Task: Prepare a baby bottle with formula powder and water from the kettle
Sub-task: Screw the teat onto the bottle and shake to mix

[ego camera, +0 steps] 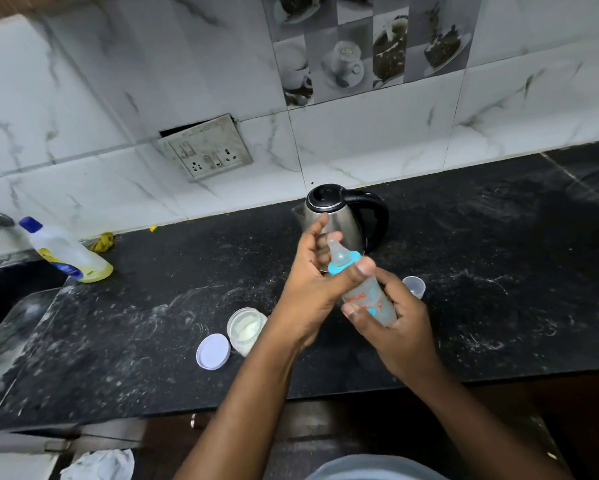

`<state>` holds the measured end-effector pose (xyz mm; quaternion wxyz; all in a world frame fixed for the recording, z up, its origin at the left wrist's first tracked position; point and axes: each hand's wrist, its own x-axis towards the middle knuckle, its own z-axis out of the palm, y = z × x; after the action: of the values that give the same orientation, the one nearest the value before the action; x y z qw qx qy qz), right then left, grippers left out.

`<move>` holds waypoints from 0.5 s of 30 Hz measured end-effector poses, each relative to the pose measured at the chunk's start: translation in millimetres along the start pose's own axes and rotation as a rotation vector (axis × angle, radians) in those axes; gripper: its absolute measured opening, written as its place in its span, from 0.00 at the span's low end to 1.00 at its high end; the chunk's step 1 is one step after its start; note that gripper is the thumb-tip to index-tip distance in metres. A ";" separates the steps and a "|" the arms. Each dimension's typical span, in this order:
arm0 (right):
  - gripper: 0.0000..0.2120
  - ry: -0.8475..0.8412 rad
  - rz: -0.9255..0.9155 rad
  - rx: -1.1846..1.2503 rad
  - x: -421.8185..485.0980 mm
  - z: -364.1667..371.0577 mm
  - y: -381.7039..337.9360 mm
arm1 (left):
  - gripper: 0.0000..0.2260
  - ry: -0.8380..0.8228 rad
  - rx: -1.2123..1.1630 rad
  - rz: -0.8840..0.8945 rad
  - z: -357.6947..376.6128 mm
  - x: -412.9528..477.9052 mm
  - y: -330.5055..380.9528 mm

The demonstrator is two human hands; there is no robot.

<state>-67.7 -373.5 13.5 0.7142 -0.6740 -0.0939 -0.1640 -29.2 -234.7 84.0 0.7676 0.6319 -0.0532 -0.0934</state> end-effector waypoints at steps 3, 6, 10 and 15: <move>0.22 0.025 0.024 0.008 -1.1 0.2 -0.2 | 0.43 -0.021 -0.041 0.045 -6.9 1.5 -10.0; 0.24 0.051 0.010 -0.050 -1.3 -2.1 0.5 | 0.46 -0.207 -0.128 -0.017 -14.0 -0.4 -5.7; 0.23 0.037 -0.076 -0.205 -2.1 -6.4 7.5 | 0.49 -0.028 0.080 0.003 11.2 -2.8 0.6; 0.19 0.029 -0.025 0.110 -1.2 0.9 1.0 | 0.42 -0.026 -0.072 0.037 13.1 -1.3 -11.7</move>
<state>-68.4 -372.5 12.2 0.7493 -0.6301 -0.1007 -0.1771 -33.9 -249.1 75.2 0.7907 0.6015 -0.0711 -0.0892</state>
